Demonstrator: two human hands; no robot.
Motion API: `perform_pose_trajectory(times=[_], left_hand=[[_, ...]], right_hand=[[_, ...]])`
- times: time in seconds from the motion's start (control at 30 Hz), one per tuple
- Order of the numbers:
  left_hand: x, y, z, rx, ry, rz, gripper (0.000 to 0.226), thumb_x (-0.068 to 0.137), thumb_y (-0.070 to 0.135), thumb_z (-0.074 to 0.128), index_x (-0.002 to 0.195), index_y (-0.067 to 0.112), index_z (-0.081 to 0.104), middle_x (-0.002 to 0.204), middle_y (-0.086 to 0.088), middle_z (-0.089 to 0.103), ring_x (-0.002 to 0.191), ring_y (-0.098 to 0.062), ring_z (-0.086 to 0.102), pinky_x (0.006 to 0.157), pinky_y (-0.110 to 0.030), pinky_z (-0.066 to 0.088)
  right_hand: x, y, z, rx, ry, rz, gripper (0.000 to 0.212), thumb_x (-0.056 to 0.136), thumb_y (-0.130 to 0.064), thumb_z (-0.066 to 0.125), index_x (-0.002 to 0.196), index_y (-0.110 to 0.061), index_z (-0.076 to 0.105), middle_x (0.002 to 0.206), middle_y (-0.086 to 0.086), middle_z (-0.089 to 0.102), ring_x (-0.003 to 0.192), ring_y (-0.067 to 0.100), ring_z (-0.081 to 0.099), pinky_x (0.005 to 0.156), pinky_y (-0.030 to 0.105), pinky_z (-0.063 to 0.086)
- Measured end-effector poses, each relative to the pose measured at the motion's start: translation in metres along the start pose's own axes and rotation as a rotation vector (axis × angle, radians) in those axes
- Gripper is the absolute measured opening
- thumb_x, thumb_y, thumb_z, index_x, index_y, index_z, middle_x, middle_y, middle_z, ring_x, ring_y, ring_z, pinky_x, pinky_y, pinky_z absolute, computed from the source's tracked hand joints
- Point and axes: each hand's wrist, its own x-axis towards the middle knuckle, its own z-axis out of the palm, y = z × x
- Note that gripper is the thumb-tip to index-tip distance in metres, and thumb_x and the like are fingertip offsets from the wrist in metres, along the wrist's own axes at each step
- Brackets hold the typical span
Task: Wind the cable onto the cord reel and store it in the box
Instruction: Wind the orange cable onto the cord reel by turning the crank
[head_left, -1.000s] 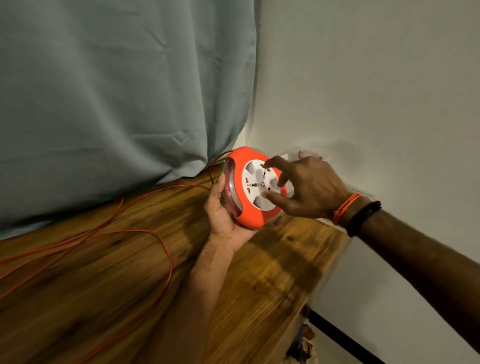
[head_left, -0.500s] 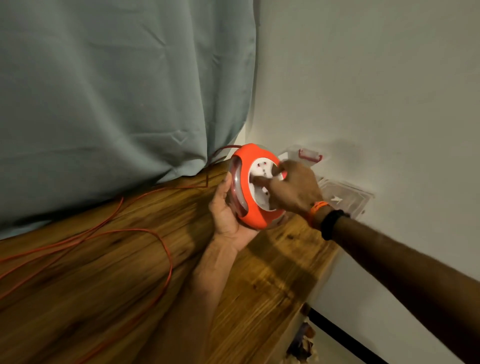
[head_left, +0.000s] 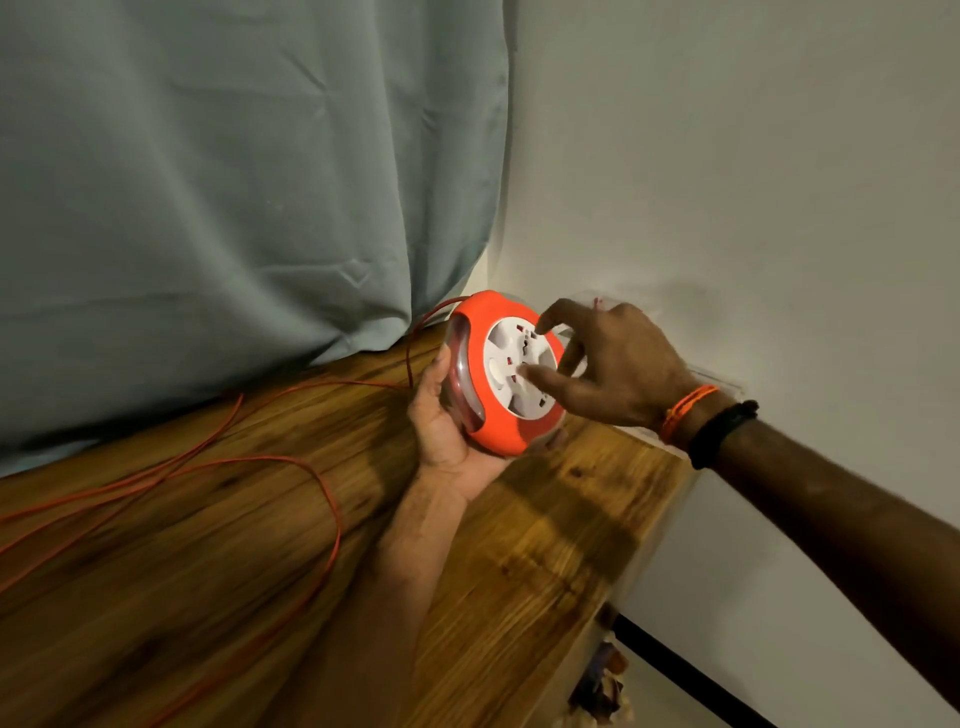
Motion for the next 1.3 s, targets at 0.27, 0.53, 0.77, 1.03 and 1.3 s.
perform_pose_trajectory(times=[0.27,0.53,0.77,1.03,1.3], left_hand=[[0.001,0.0,-0.002,-0.023,-0.045,-0.006,0.087,0.074,0.054,0.073,0.15,0.022,0.046,0.152,-0.018,0.049,0.139,-0.041,0.046,0.112,-0.067,0.031],[0.0,-0.003,0.008,-0.006,-0.058,0.068,0.09,0.072,0.052,0.074,0.15,0.016,0.046,0.151,-0.017,0.049,0.137,-0.039,0.047,0.114,-0.065,0.028],[-0.004,-0.002,0.014,0.053,-0.01,0.117,0.097,0.071,0.048,0.076,0.152,0.006,0.04,0.123,-0.02,0.065,0.102,-0.033,0.068,0.104,-0.053,0.043],[-0.001,0.0,0.008,0.024,-0.015,0.077,0.098,0.064,0.051,0.081,0.149,0.016,0.047,0.151,-0.019,0.049,0.141,-0.041,0.043,0.117,-0.061,0.029],[0.0,-0.002,0.004,-0.032,-0.059,0.021,0.094,0.07,0.053,0.073,0.151,0.016,0.044,0.154,-0.019,0.046,0.143,-0.042,0.039,0.117,-0.069,0.018]], right_hand=[[0.007,0.016,0.008,-0.365,-0.139,-0.386,0.07,0.089,-0.065,0.04,0.149,-0.031,0.031,0.1,0.005,0.075,0.08,0.027,0.069,0.072,0.038,0.055],[0.008,-0.008,0.027,0.139,-0.002,0.189,0.054,0.077,-0.056,0.064,0.112,-0.015,0.062,0.076,0.008,0.069,0.07,0.03,0.063,0.063,0.033,0.049],[0.015,-0.018,0.033,1.228,-0.197,1.002,0.026,0.092,-0.035,0.06,0.102,-0.012,0.056,0.038,0.0,0.058,0.041,0.013,0.055,0.032,0.014,0.028],[0.005,-0.001,0.006,-0.067,0.018,0.106,0.052,0.085,-0.063,0.055,0.098,-0.014,0.069,0.079,0.006,0.074,0.081,0.025,0.067,0.071,0.035,0.053],[0.007,0.008,0.013,-0.323,-0.049,-0.284,0.078,0.083,-0.075,0.025,0.141,-0.025,0.038,0.084,0.008,0.075,0.07,0.031,0.067,0.068,0.039,0.055]])
